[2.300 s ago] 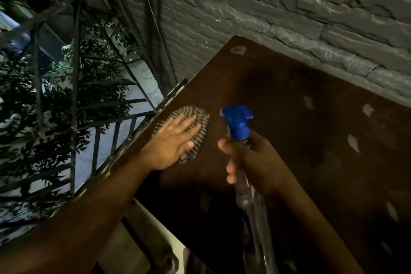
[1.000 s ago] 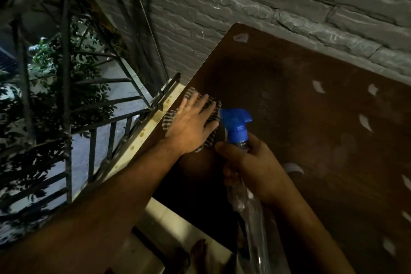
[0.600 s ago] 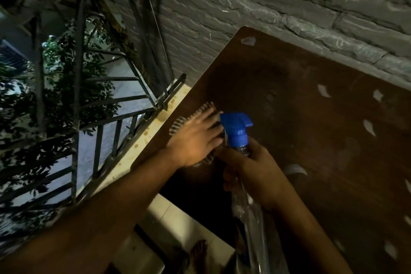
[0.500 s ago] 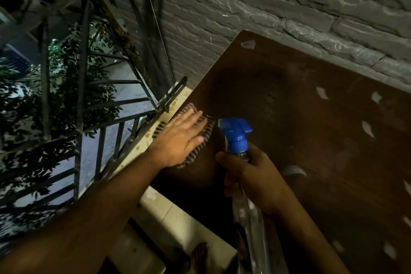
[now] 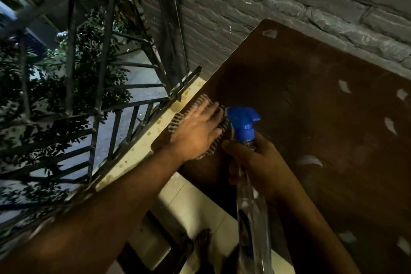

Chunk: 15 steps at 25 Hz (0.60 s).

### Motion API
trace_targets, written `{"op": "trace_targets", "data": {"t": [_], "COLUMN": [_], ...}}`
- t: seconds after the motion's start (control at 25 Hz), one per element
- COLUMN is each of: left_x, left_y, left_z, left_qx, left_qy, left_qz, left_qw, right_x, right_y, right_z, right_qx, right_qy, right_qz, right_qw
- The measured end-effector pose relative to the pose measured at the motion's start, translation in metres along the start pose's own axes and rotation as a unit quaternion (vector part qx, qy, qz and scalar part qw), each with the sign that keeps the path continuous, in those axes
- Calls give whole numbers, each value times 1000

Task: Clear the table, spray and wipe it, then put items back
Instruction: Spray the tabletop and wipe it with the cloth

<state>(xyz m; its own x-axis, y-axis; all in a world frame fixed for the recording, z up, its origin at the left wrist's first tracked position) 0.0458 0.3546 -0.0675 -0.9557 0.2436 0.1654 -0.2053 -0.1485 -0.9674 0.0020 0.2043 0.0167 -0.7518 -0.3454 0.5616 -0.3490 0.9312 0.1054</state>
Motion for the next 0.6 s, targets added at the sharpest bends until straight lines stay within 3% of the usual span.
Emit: {"op": "trace_targets", "data": {"t": [0.08, 0.12, 0.24, 0.28, 0.44, 0.6], "left_x": [42, 51, 30, 24, 65, 34], "left_y": [12, 14, 2, -2, 17, 2], "left_z": [6, -9, -44, -35, 3, -38], "left_qx": [-12, -6, 5, 1, 22, 4], "left_qy": [94, 88, -50, -55, 87, -21], "left_qz": [-21, -34, -2, 1, -35, -5], "left_qw": [995, 996, 999, 998, 995, 1000], "right_x": [5, 7, 5, 3, 6, 1], "right_y": [3, 3, 5, 6, 15, 14], "right_z": [-1, 0, 0, -1, 2, 5], "right_qx": [7, 10, 42, 43, 17, 31], "right_qy": [-1, 2, 3, -1, -2, 2], "right_qz": [-10, -8, -6, -7, -26, -10], "right_qw": [1000, 1000, 999, 999, 1000, 999]}}
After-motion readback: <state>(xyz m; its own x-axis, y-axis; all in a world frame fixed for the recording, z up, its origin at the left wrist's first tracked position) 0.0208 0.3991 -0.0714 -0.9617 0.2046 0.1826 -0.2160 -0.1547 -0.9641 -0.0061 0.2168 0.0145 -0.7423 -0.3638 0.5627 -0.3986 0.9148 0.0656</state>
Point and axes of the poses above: each hand's wrist, its own x-axis away from the middle knuckle, its own y-axis out of the palm, z = x × y, the point moved 5 cm from there along -x, towards the middle knuckle, and after that the axes turned 2 degrees about y, right-handed, at the moved point
